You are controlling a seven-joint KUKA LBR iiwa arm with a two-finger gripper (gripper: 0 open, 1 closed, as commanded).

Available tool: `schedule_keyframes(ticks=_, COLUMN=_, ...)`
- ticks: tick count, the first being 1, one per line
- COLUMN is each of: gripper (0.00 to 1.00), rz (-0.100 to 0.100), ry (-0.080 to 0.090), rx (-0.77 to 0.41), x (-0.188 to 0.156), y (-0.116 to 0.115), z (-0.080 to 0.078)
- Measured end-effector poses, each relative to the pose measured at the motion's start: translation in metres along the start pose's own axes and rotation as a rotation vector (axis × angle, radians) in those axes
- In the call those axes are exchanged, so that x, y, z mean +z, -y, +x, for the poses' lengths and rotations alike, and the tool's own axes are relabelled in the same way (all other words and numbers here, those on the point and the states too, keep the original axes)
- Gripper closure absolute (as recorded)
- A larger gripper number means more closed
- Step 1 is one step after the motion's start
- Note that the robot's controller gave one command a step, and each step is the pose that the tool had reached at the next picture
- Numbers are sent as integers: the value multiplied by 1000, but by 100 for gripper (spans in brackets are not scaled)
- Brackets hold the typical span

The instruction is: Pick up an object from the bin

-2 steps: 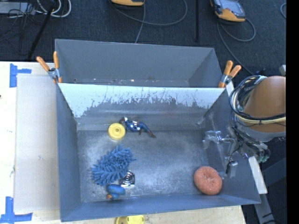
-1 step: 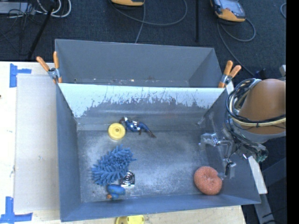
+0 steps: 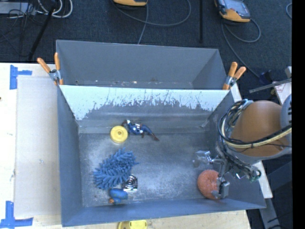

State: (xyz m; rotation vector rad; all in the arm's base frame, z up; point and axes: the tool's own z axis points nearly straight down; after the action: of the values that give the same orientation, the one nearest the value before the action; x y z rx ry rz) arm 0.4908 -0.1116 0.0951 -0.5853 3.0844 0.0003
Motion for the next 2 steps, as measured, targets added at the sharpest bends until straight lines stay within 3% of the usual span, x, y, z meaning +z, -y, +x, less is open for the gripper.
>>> schedule_keyframes(ticks=1, gripper=100, rz=-1, ry=-1, rx=84, x=22, y=-8, z=12)
schedule_keyframes(ticks=2, gripper=100, rz=-1, ry=-1, rx=83, x=22, y=-8, z=12)
